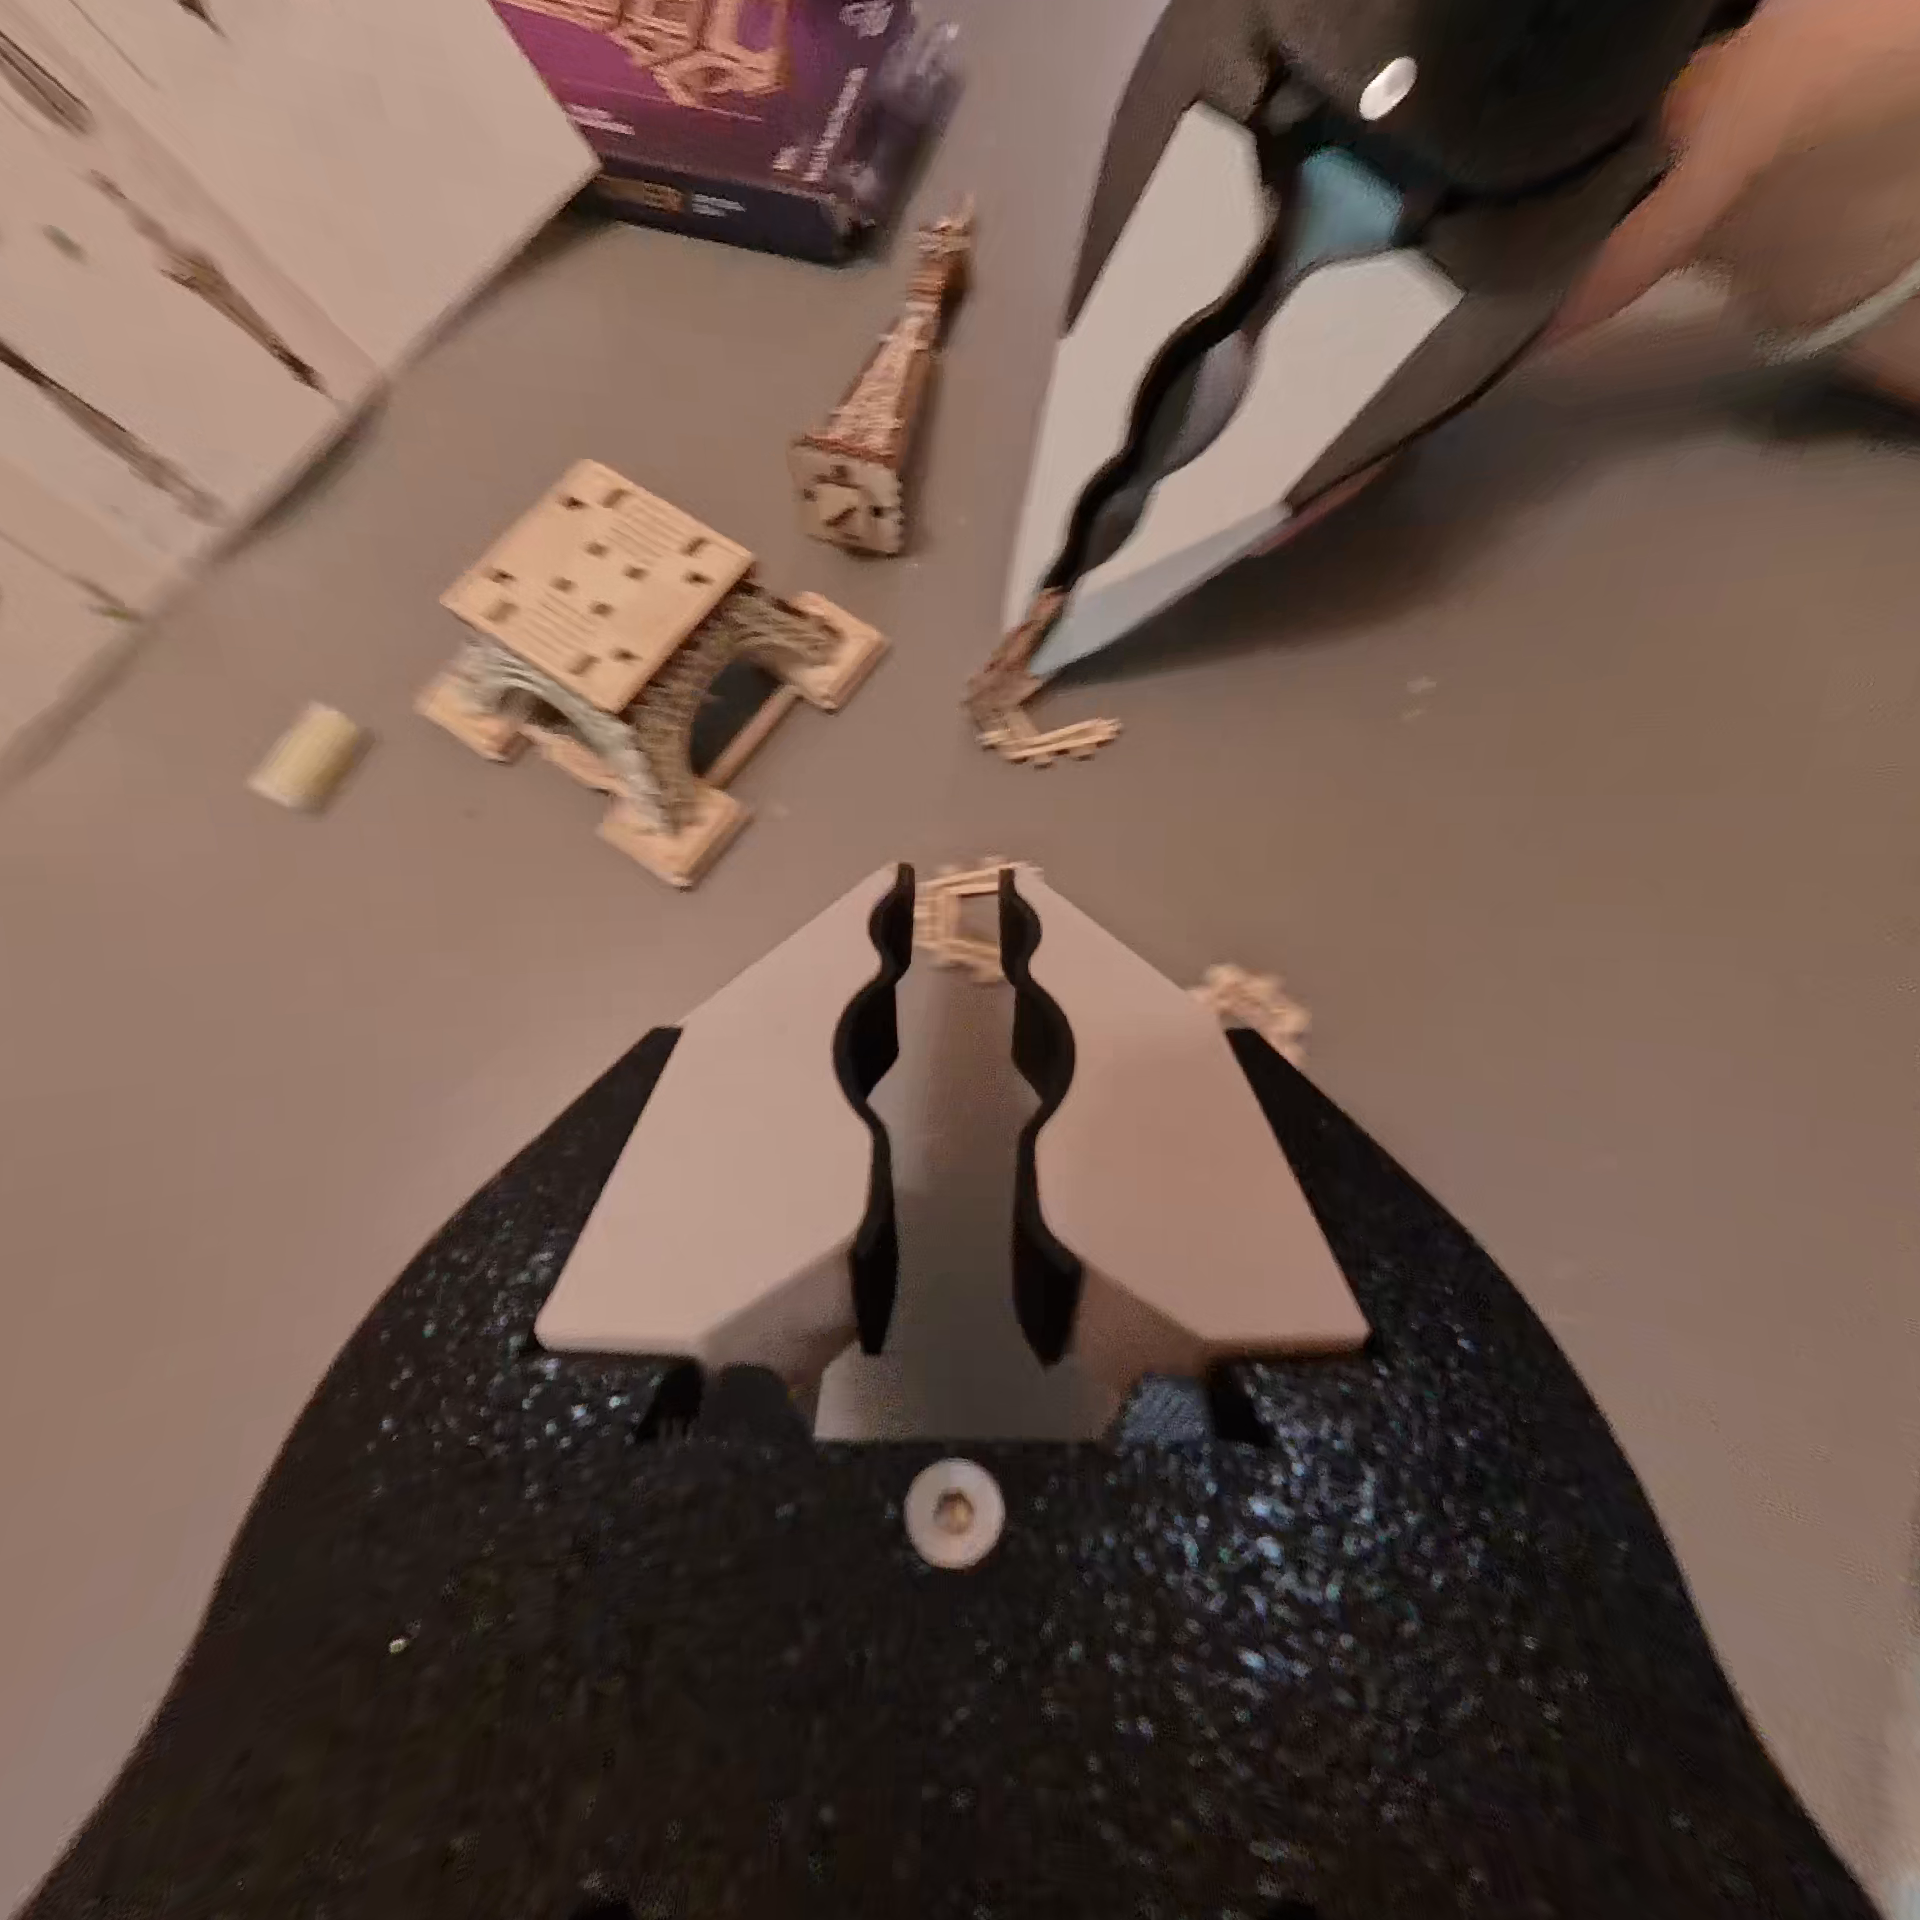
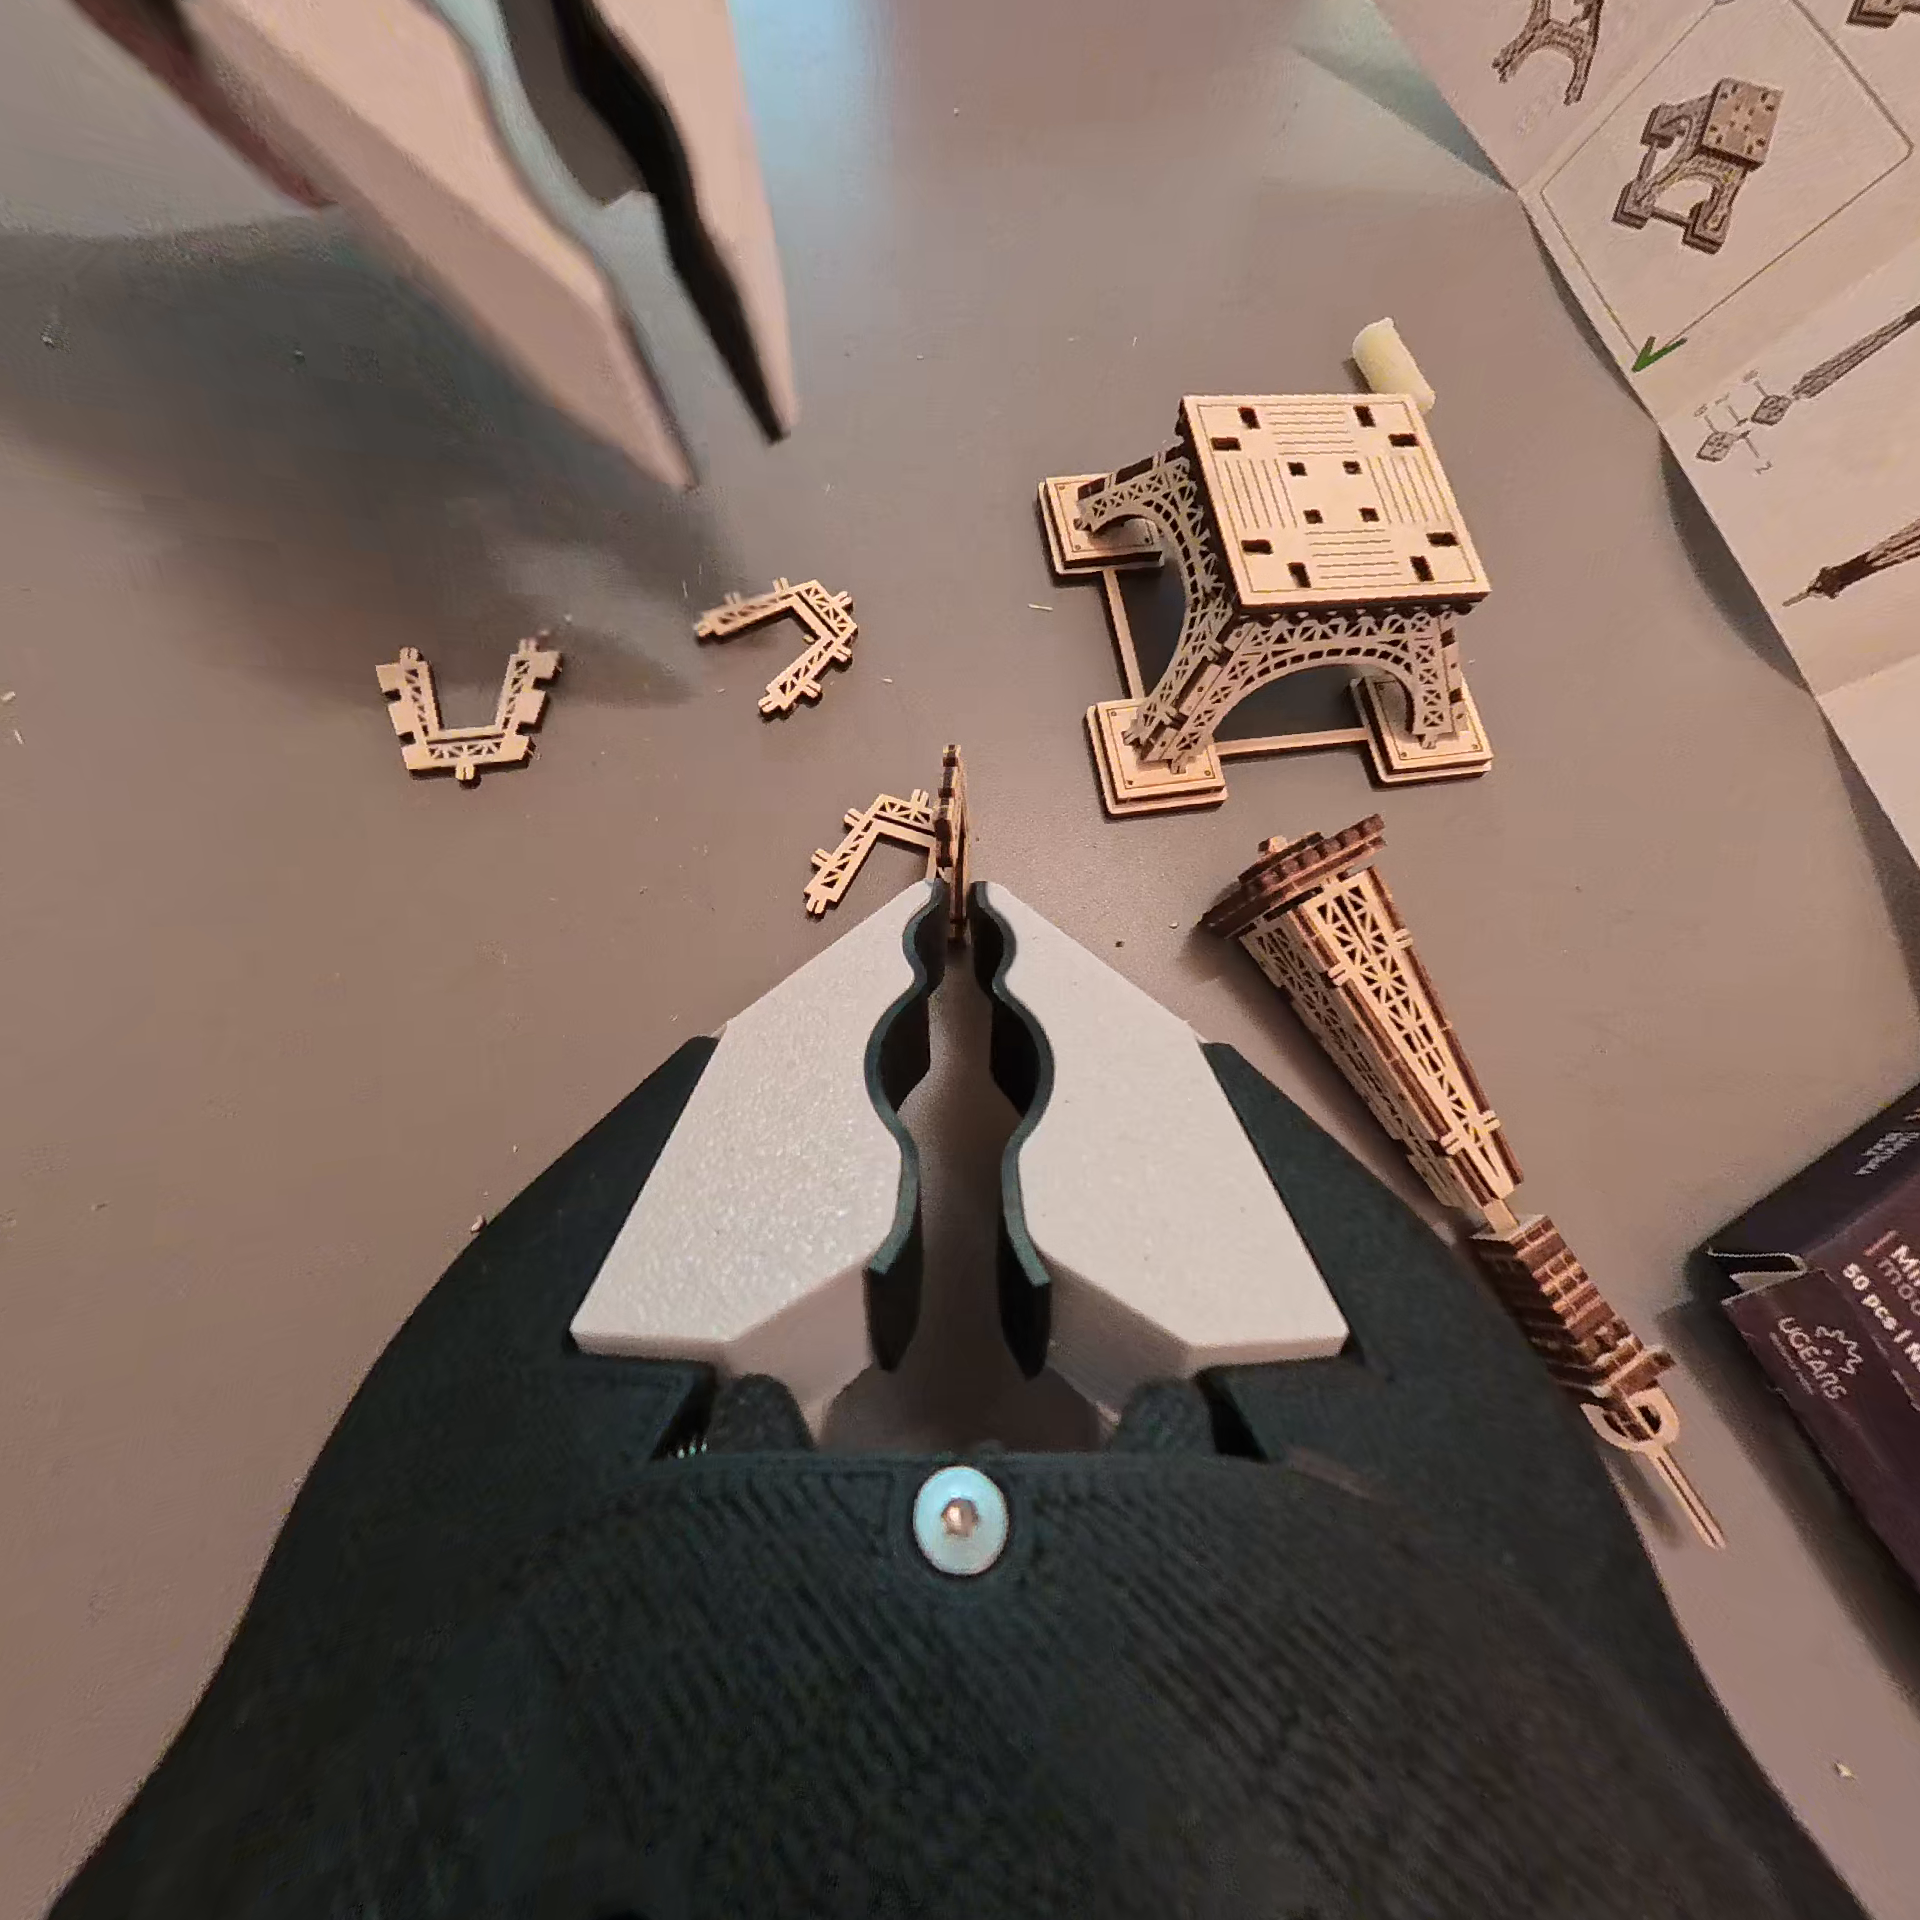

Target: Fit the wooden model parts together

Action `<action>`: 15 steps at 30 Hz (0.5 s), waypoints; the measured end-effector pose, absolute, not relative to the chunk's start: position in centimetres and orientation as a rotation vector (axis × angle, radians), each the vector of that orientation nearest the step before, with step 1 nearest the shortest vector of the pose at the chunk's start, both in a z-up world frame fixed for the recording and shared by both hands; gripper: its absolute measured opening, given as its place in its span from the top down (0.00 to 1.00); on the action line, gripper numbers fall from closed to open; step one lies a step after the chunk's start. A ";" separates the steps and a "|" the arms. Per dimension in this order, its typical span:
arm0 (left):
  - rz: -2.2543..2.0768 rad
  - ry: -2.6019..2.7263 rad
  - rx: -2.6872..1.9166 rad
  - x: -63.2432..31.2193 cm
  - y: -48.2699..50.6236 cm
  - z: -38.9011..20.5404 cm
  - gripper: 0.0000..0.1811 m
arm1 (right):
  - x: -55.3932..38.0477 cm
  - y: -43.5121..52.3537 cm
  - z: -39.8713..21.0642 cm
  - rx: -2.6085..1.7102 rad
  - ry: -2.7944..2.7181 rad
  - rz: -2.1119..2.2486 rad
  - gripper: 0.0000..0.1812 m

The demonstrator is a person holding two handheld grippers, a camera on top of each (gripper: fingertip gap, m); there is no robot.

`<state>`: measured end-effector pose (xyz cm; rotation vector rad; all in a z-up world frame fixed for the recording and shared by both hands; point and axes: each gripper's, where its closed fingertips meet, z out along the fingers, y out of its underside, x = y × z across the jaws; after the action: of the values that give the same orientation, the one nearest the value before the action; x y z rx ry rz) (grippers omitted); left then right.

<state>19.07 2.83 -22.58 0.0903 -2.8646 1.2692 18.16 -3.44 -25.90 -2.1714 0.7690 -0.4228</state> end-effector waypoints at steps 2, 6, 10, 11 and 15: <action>1.180 -3.015 0.002 21.2 3.3 -23.7 0.92 | 18.2 -3.4 -25.9 -2.170 0.769 -0.416 0.99; 0.964 -2.922 -0.024 19.7 3.3 -25.9 0.93 | 18.2 -3.4 -25.9 -2.163 0.781 -0.387 0.99; 0.955 -2.932 -0.030 18.1 2.8 -26.2 0.92 | 18.2 -3.4 -25.9 -2.165 0.778 -0.394 0.99; 0.944 -2.923 -0.027 17.4 2.7 -26.2 0.92 | 18.2 -3.4 -25.9 -2.165 0.777 -0.396 0.99; 0.936 -2.893 -0.059 15.7 2.7 -25.6 0.92 | 18.2 -3.5 -25.9 -2.167 0.775 -0.402 0.99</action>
<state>15.66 2.66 -25.55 -0.0590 -2.8935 0.9356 18.16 -3.45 -25.92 -2.1669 0.7748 -0.4022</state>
